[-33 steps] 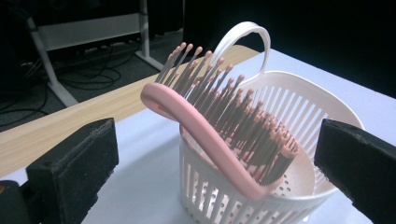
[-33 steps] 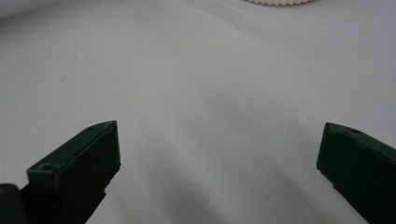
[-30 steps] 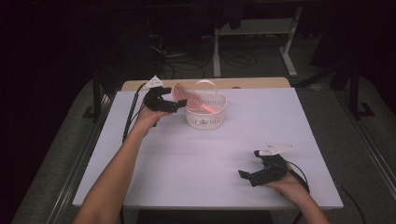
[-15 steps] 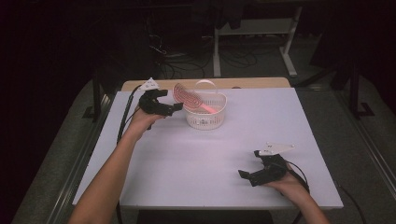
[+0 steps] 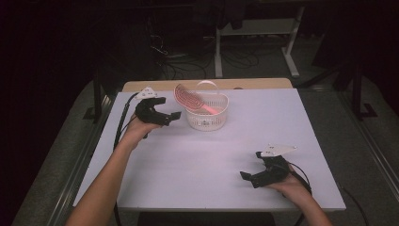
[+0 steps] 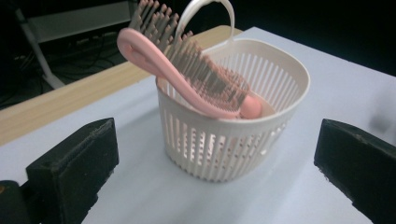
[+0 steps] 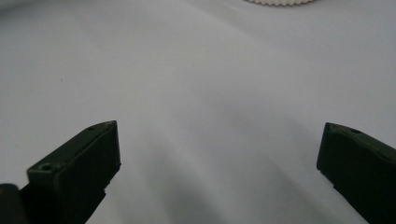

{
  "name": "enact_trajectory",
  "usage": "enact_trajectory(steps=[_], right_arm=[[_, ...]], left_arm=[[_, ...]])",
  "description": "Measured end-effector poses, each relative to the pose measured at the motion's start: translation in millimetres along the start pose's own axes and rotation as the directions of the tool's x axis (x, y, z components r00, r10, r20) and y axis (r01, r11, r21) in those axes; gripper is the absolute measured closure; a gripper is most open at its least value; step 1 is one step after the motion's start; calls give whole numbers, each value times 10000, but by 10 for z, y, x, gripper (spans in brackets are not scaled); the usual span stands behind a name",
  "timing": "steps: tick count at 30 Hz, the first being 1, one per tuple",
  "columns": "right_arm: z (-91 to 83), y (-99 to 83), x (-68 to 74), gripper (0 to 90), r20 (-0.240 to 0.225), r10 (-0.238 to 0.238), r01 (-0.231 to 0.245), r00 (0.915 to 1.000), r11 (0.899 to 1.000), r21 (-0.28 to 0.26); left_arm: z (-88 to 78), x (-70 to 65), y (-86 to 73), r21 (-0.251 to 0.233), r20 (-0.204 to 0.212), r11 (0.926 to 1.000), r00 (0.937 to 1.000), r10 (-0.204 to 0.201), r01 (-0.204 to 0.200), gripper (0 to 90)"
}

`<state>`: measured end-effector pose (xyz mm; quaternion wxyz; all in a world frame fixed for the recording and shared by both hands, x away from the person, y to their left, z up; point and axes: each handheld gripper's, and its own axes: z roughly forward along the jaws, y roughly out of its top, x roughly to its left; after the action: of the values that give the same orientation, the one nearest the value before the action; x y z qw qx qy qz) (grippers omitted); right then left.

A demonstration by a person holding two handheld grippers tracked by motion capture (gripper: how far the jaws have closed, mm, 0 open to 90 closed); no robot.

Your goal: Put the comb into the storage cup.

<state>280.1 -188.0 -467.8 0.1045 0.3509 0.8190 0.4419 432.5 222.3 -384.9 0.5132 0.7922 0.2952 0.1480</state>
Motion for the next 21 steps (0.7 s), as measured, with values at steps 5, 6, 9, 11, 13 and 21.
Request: enact_trajectory(steps=[5, 6, 9, 11, 13, 21], right_arm=[[3, 0, 2, 0, 32, -15, 15, 10000, 10000, 33], [4, 1, 2, 0, 37, -2, 2, 10000, 10000, 30], [6, 1, 0, 0, 70, -5, 4, 10000, 10000, 56], [1, 1, 6, 0, 78, -28, 28, 10000, 10000, 60], [-5, 3, 9, 0, 91, -30, 30, 10000, 10000, 25], [-17, -5, -1, 0, 133, 1, -1, 9999, 10000, 21]], left_arm=[[-65, -66, -58, 147, 148, 9999, 9999, -11, 9, 0], [-81, -77, -69, 176, 182, 9998, 9998, 1, -4, 0], [-128, -113, -108, 192, 286, 9998, 9996, 48, -54, 0], [-158, -138, -135, 198, 312, 9997, 9995, 111, -118, 0], [-187, -165, -163, 199, 355, 9997, 9993, 122, -129, 0], [-279, -276, -310, 378, 510, 9991, 9986, 155, -174, 0]])
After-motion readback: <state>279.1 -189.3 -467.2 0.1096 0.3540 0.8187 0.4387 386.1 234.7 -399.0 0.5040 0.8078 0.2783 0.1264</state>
